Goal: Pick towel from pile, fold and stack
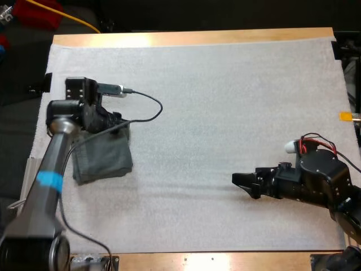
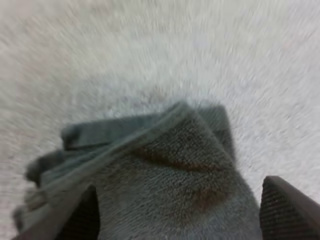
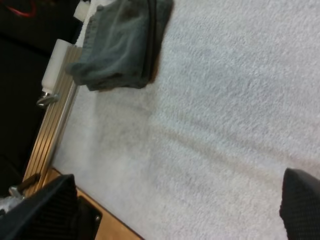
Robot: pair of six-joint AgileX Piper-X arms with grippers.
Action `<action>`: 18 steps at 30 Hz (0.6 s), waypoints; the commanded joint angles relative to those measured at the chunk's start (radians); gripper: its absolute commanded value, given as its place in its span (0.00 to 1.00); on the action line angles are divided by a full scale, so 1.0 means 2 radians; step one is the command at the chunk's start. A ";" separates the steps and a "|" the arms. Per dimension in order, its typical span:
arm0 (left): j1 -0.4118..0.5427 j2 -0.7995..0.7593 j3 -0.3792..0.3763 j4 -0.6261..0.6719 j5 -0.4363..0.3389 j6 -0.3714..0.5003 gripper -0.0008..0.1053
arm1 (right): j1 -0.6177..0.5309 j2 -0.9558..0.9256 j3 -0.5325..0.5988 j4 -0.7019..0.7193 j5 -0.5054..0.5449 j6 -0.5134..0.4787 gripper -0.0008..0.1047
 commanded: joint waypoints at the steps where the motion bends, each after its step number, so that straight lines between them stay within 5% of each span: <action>1: -0.002 -0.019 -0.001 0.002 0.012 -0.001 0.61 | 0.001 -0.004 0.000 -0.001 -0.008 -0.006 0.76; 18: -0.002 -0.168 -0.001 0.073 0.043 -0.003 0.61 | 0.000 -0.004 0.000 0.001 0.079 -0.078 0.76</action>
